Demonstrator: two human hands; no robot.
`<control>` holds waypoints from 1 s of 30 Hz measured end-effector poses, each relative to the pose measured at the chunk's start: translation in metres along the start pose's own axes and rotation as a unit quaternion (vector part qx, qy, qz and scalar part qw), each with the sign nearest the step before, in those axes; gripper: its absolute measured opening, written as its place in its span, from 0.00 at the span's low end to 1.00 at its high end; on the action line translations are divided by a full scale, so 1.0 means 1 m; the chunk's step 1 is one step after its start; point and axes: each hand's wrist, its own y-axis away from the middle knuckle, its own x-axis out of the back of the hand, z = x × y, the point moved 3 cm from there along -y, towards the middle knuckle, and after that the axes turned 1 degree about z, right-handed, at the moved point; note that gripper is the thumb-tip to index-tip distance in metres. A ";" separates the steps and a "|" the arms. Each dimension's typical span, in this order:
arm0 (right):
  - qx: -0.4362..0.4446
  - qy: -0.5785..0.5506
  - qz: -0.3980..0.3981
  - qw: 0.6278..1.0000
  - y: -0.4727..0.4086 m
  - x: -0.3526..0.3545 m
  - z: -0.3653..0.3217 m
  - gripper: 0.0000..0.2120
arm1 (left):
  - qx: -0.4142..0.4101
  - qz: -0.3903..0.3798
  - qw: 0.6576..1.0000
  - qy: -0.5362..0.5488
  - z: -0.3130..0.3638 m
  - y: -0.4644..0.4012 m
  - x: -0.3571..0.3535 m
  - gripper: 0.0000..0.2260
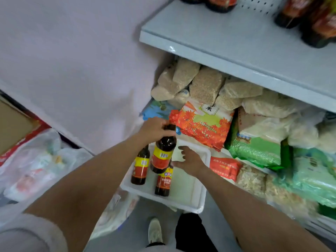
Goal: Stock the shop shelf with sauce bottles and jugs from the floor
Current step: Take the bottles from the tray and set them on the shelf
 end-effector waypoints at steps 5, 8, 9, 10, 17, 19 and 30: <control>0.084 -0.092 0.094 0.988 0.035 0.071 -0.049 0.37 | -0.099 0.090 0.991 0.007 0.106 0.012 0.086 0.18; 0.141 -0.162 0.164 0.963 0.059 0.124 -0.076 0.35 | -0.171 0.102 0.975 0.095 0.171 0.026 0.129 0.15; 0.160 -0.179 0.185 0.953 0.069 0.143 -0.085 0.33 | -0.194 0.092 0.969 0.120 0.190 0.030 0.140 0.15; 0.175 -0.191 0.200 0.945 0.079 0.162 -0.094 0.31 | -0.222 0.073 0.962 0.143 0.209 0.033 0.150 0.16; 0.215 -0.207 0.279 0.913 0.128 0.263 -0.112 0.29 | -0.341 0.021 0.892 0.295 0.305 0.042 0.169 0.12; 0.199 -0.195 0.347 0.896 0.128 0.280 -0.113 0.29 | -0.334 0.054 0.906 0.253 0.324 0.035 0.161 0.15; 0.107 -0.157 0.458 0.868 0.087 0.341 -0.094 0.33 | -0.262 0.159 0.948 0.090 0.376 -0.055 0.105 0.38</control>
